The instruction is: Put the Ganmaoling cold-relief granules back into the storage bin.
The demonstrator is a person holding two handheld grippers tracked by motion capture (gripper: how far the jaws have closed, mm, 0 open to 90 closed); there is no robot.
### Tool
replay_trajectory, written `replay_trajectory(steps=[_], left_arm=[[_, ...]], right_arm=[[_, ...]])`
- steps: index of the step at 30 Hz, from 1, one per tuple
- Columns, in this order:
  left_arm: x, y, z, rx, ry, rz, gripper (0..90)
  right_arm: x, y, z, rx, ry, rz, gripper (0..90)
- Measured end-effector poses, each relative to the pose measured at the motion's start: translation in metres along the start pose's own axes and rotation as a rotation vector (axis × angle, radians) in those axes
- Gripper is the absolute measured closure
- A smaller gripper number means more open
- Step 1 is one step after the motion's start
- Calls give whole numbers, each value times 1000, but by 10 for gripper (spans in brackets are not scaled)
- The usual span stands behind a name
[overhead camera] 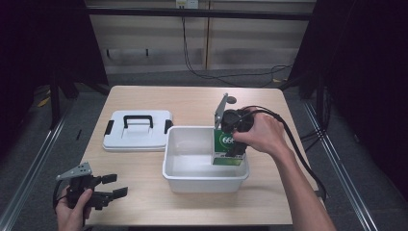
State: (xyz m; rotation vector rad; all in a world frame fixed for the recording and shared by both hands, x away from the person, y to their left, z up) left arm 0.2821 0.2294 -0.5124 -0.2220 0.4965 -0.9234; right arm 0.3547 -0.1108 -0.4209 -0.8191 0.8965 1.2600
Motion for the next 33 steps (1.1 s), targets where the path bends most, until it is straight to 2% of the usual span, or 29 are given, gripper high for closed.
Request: replay_trajectory(steps=[1,4,12,18,24,26,33], left_arm=[[0,0,0,0,0,0,165],[0,0,0,0,-1,-1,165],[0,0,0,-2,0,1,165],[0,0,0,-2,0,0,165],[0,0,0,-1,3,0,165],[1,0,-1,-2,4,-1,165],[0,0,0,-2,2,-2,165]], right_arm=[[3,-1,0,-15,-6,5,160],[7,2,-2,-1,19,11,160],[18,0,-7,-13,41,27,158],[23,0,-8,-16,40,39,158],[29,0,-14,-3,56,36,158],[30,-1,-14,-21,57,37,158],[37,-1,-17,-11,73,38,157]])
Point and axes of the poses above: each handheld gripper's, and its own axes: x roughly forward along the jaws, z roughly out of its top, y roughly to its left, the point moved 10 cm from there along x, roughly forward along the jaws, and after that the axes turned 13 degrees about -y, right-handed, at the moved point
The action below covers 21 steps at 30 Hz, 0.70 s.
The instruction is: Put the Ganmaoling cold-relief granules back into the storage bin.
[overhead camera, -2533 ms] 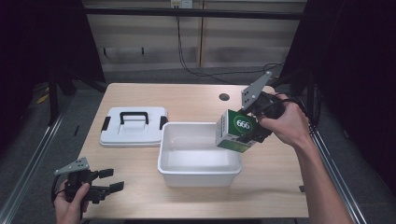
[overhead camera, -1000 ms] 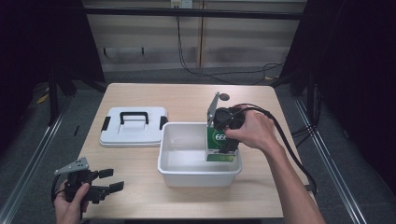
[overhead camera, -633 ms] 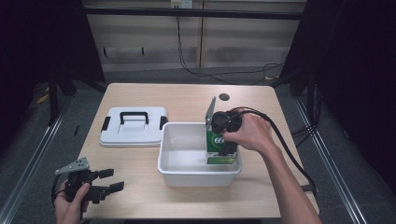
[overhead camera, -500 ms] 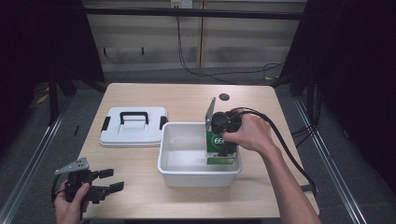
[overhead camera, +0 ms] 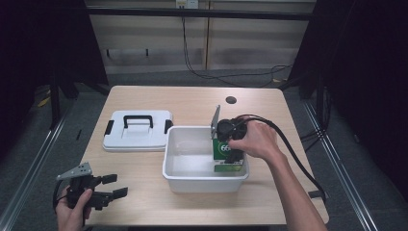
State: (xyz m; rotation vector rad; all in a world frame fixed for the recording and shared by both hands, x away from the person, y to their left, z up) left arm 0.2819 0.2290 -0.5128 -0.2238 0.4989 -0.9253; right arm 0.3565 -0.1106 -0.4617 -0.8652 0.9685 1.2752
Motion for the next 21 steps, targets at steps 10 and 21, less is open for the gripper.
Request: replay_trajectory(steps=[10,21], left_arm=[[0,0,0,-1,-1,-1,165],[0,0,0,1,-1,0,165]], right_arm=[[12,0,-4,6,-8,7,156],[22,-3,-10,12,4,8,155]])
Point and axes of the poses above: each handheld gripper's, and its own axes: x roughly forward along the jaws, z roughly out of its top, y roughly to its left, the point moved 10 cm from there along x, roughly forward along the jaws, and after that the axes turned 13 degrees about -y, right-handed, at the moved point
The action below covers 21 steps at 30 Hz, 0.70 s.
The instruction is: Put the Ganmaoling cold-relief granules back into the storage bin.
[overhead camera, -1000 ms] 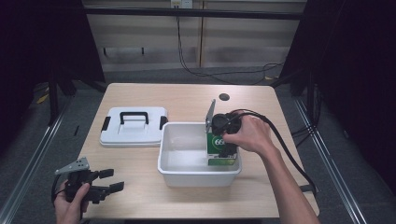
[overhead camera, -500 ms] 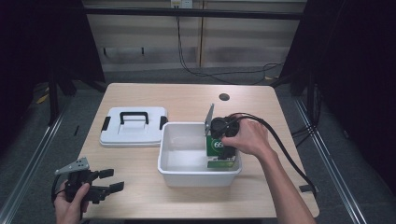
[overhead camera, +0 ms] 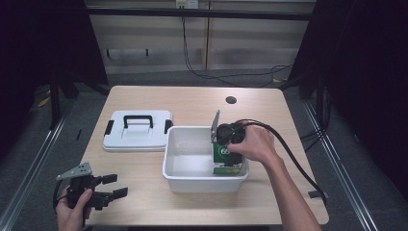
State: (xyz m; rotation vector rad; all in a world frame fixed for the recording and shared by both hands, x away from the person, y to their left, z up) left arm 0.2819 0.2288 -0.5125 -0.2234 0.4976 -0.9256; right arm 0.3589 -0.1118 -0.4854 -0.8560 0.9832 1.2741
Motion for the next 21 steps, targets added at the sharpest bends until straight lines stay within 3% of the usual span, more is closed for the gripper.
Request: replay_trajectory(steps=[21], left_arm=[[1,1,1,0,1,-1,165]], right_arm=[[20,-2,-5,3,73,14,153]])
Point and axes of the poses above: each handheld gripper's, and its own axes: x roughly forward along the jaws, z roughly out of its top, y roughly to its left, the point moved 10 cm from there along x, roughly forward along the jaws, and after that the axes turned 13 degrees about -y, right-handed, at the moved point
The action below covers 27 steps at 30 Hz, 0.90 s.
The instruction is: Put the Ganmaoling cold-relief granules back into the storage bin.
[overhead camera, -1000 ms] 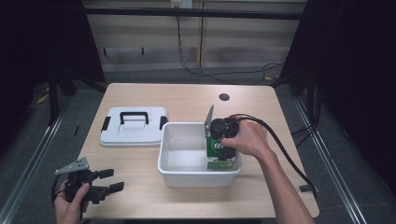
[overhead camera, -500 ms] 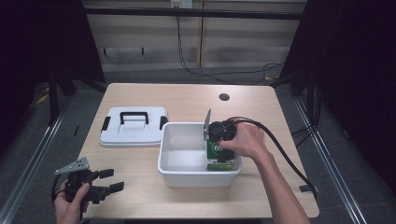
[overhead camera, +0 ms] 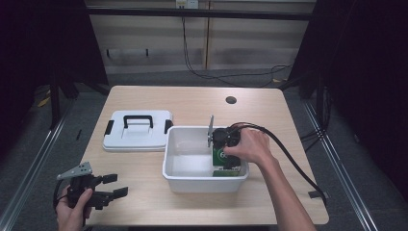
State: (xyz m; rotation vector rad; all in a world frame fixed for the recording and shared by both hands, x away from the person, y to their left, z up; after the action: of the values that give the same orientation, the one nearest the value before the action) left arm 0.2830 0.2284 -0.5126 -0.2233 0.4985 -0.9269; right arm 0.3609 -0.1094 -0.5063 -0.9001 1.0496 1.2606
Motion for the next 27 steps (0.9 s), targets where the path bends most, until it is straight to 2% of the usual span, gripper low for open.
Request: replay_trajectory(steps=[20,22,23,26,27], left_arm=[[0,-1,0,-1,1,1,165],[-1,0,0,0,0,2,165],[-1,0,0,0,0,4,165],[-1,0,0,-3,-1,4,165],[-1,0,0,-3,-2,3,165]], right_arm=[[4,-2,-3,0,23,-14,130],[4,-2,-2,6,12,-16,128],[3,-3,-2,9,-10,-13,123],[2,-3,-2,9,-11,-20,112],[2,-2,-2,8,-26,-20,100]])
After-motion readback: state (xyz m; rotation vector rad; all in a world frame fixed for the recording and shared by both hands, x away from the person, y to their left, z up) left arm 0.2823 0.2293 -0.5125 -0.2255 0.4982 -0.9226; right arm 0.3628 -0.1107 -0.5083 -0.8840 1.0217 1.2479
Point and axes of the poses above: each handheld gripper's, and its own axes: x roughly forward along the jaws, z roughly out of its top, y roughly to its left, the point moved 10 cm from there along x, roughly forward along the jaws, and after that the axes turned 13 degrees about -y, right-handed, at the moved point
